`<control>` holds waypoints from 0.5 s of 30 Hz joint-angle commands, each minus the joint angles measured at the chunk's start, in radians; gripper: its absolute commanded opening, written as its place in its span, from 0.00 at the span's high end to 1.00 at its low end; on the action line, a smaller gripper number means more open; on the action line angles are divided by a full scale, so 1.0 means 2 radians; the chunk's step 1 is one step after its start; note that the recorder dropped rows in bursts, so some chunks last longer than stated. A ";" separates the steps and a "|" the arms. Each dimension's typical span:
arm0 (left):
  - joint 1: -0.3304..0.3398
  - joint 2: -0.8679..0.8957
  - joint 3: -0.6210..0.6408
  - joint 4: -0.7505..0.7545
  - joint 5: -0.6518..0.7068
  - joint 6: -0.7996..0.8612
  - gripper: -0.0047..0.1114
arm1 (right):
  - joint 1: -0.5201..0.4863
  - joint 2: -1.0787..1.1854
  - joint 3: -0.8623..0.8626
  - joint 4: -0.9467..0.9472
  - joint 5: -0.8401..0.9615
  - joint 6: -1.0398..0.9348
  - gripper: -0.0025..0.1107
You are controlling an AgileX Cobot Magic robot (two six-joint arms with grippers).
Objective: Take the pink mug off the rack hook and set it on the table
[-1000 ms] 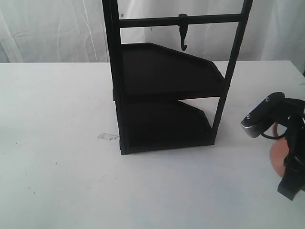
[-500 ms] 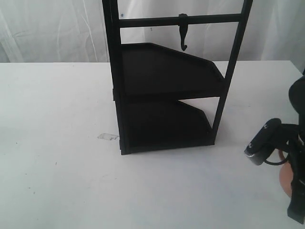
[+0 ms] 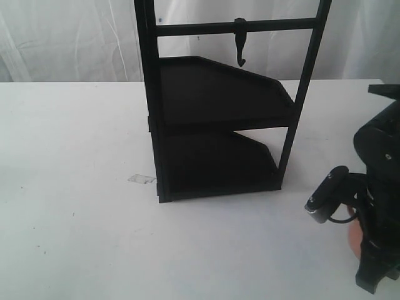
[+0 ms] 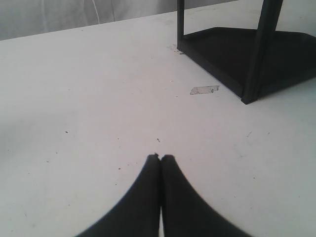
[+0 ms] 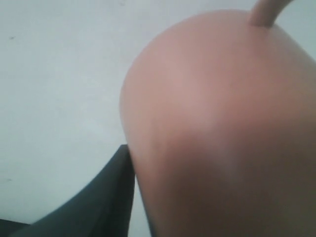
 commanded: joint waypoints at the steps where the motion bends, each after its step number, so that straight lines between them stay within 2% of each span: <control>1: 0.002 -0.002 0.002 -0.001 -0.001 -0.003 0.96 | 0.000 0.017 0.005 -0.006 -0.007 0.008 0.98; 15: 0.002 -0.002 0.002 -0.001 -0.001 -0.003 0.96 | 0.000 0.024 0.005 0.000 -0.017 0.013 0.98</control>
